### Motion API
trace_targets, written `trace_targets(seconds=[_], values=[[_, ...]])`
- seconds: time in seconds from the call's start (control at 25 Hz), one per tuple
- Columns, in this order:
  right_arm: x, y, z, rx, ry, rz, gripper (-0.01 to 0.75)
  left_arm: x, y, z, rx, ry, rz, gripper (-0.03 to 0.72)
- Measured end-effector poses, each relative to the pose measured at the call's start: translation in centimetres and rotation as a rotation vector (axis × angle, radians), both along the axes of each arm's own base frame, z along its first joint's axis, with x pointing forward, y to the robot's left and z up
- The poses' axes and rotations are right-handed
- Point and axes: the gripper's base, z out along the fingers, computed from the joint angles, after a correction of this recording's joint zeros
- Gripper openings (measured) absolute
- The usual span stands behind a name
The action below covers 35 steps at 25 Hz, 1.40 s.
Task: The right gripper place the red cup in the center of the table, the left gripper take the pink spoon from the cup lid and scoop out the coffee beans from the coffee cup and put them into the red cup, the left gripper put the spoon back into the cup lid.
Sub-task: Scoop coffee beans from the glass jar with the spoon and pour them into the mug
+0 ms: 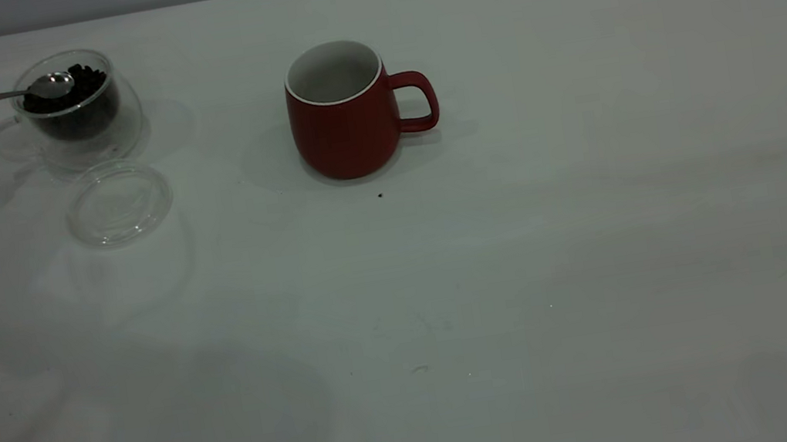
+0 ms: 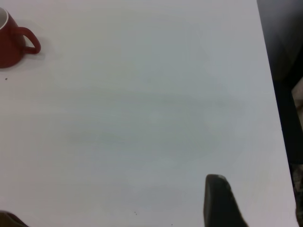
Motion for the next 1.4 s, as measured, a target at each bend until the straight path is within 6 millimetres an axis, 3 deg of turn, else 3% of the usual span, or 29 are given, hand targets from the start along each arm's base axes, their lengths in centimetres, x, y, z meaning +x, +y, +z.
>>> trace_targets(seconds=[0.84, 1.2, 1.4], values=[[0.0, 0.0, 0.0, 0.000, 0.000, 0.000, 0.415, -0.2, -0.3, -0.1, 0.000, 0.014, -0.039, 0.119], [0.0, 0.0, 0.0, 0.000, 0.000, 0.000, 0.415, 0.1, -2.2, -1.3, -0.010, 0.042, -0.076, 0.119], [0.0, 0.0, 0.0, 0.000, 0.000, 0.000, 0.415, 0.1, -2.2, -1.6, -0.036, 0.064, -0.059, 0.119]])
